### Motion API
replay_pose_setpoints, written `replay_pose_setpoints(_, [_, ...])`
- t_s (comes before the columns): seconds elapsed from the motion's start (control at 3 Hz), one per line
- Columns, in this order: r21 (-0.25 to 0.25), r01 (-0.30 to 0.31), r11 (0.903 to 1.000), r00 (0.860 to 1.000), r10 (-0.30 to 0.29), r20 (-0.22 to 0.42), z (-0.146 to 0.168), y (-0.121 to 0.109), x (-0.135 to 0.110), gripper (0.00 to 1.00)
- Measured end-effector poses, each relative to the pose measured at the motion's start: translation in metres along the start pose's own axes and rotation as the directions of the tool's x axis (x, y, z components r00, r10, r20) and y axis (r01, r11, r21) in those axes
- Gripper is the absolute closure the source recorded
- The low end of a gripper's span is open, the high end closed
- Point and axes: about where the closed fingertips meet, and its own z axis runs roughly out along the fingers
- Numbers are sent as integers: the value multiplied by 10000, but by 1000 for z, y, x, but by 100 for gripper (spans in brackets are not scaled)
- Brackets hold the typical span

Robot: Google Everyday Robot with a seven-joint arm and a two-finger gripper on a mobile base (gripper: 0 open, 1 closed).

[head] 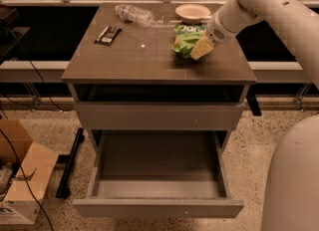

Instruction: Place green rice chip bag into middle drawer

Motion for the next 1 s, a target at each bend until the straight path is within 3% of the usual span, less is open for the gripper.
replay_pose_setpoints(0.33, [143,175,9997,9996,-178,220,-16,7,-9,88])
replay_pose_setpoints(0.67, [109,500,9987,9954,-507,816,-48,20,-19,100])
replay_pose_setpoints(1.0, [-399,1253,9913,9675,-1132,2260,-106,55,-24,100])
